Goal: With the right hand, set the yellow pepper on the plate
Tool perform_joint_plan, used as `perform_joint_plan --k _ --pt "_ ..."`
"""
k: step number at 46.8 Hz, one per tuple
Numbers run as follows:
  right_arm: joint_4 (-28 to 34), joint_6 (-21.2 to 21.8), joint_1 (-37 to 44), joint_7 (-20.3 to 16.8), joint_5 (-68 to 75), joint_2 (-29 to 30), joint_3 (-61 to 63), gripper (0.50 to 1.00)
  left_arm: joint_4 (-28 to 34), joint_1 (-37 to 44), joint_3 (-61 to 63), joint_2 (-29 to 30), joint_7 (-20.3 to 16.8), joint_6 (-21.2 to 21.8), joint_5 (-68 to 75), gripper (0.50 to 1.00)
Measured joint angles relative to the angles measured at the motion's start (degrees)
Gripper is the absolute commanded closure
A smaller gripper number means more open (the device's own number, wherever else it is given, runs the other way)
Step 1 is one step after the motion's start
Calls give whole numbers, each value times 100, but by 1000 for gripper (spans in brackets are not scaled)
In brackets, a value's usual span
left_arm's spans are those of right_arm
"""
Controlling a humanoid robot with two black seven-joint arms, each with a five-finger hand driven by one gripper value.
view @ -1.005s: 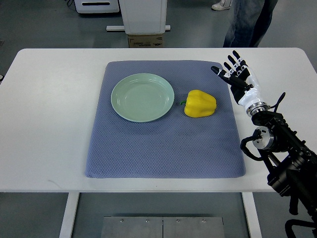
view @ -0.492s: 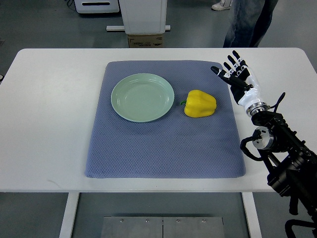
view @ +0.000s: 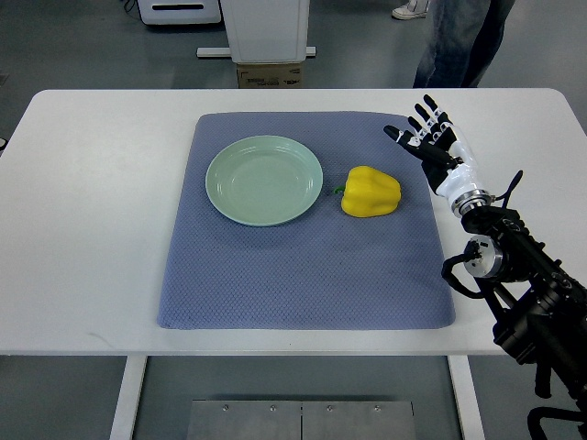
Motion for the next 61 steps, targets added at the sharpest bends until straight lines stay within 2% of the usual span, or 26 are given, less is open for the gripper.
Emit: perform_joint_plan --k 33,43,52,61 --pt "30 -4 51 -9 -40 0 -93 500 1 0 0 0 0 0 1 500" --pt "88 11 57 105 -177 -7 -690 500 -2 0 0 0 0 1 1 500" --pt "103 57 296 382 -839 -387 -1154 500 1 0 0 0 0 1 1 500" --pt "141 82 504 436 -929 -702 -1333 500 1 0 0 0 0 1 1 500"
